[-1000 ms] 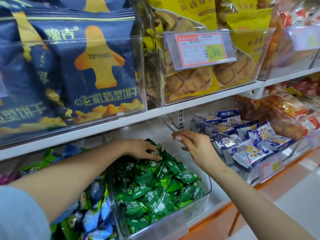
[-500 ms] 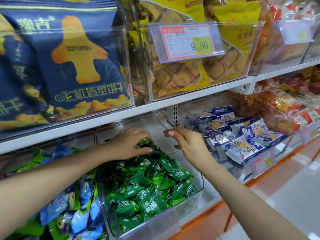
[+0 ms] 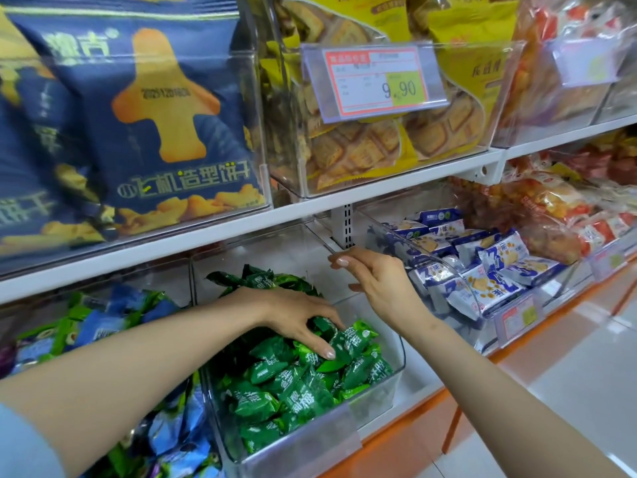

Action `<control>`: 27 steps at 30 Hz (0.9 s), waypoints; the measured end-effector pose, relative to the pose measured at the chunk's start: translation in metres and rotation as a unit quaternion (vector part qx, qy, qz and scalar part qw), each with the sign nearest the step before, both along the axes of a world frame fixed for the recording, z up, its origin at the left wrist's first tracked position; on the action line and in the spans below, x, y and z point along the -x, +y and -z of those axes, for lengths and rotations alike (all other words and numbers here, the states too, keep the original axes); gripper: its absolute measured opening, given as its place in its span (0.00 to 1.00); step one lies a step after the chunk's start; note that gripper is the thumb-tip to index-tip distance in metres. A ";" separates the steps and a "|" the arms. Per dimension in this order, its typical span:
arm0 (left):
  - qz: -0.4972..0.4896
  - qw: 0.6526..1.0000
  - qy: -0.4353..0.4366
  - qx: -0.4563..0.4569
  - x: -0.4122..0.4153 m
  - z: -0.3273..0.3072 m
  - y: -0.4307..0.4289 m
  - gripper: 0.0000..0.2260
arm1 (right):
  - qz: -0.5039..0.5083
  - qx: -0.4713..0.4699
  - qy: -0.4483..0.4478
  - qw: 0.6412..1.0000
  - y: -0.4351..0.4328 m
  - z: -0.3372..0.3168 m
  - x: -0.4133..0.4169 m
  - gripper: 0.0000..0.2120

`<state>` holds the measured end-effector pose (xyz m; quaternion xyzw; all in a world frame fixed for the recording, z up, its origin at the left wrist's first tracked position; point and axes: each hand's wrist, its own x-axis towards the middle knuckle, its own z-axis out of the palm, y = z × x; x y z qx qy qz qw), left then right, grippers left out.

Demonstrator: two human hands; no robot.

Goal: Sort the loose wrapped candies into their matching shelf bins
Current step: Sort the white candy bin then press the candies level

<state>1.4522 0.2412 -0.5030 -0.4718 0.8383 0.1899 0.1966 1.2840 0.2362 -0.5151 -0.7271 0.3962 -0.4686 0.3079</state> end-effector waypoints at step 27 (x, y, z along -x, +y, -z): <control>-0.157 0.972 0.091 0.146 -0.051 -0.007 0.024 0.29 | 0.004 0.033 -0.004 0.999 -0.003 0.006 -0.003 0.13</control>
